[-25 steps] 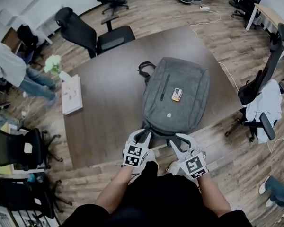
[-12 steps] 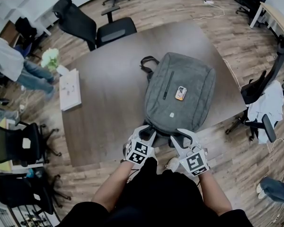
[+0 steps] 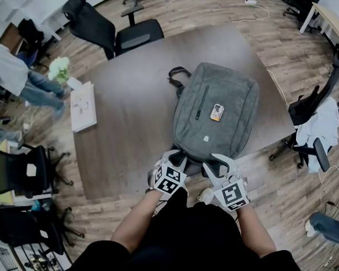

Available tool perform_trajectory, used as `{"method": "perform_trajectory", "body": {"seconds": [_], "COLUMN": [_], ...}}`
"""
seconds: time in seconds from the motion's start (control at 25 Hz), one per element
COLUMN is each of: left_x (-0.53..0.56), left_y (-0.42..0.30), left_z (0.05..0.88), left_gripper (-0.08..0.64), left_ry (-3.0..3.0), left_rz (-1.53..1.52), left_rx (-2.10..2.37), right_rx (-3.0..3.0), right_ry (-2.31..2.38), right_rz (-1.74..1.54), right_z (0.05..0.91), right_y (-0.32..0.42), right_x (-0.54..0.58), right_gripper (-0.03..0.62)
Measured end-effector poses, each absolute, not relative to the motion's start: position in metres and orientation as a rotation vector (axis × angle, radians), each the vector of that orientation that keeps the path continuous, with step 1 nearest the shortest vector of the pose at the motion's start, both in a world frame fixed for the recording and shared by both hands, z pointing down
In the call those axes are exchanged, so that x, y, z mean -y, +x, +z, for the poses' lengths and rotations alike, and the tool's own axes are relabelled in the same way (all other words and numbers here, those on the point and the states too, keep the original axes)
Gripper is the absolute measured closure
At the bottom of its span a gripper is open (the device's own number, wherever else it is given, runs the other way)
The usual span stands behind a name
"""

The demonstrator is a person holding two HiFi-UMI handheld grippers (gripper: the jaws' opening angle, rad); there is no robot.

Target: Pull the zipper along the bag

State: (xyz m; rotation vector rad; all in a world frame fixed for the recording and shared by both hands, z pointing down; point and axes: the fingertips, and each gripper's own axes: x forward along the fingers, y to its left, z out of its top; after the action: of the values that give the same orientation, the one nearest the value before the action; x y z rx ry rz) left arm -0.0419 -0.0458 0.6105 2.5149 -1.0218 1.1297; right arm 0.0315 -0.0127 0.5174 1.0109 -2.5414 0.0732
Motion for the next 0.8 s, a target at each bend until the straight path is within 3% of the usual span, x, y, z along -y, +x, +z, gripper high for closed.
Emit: {"method": "perform_trajectory", "body": {"seconds": [0.28,0.8], "left_x": [0.043,0.041], "left_y": [-0.043,-0.045], "left_z": [0.606,0.596], "left_gripper": [0.495,0.497], "left_ry": [2.526,2.519], "left_rz": [1.176,1.094], "left_rx": [1.026,1.032], "right_rx": [2.553,2.558], "right_ry": [1.021,1.016], "right_rz": [0.053,0.051], "right_z": [0.511,0.51], "right_y": [0.03,0.023], "right_x": [0.021,0.024], "right_gripper": [0.474,0.474]}}
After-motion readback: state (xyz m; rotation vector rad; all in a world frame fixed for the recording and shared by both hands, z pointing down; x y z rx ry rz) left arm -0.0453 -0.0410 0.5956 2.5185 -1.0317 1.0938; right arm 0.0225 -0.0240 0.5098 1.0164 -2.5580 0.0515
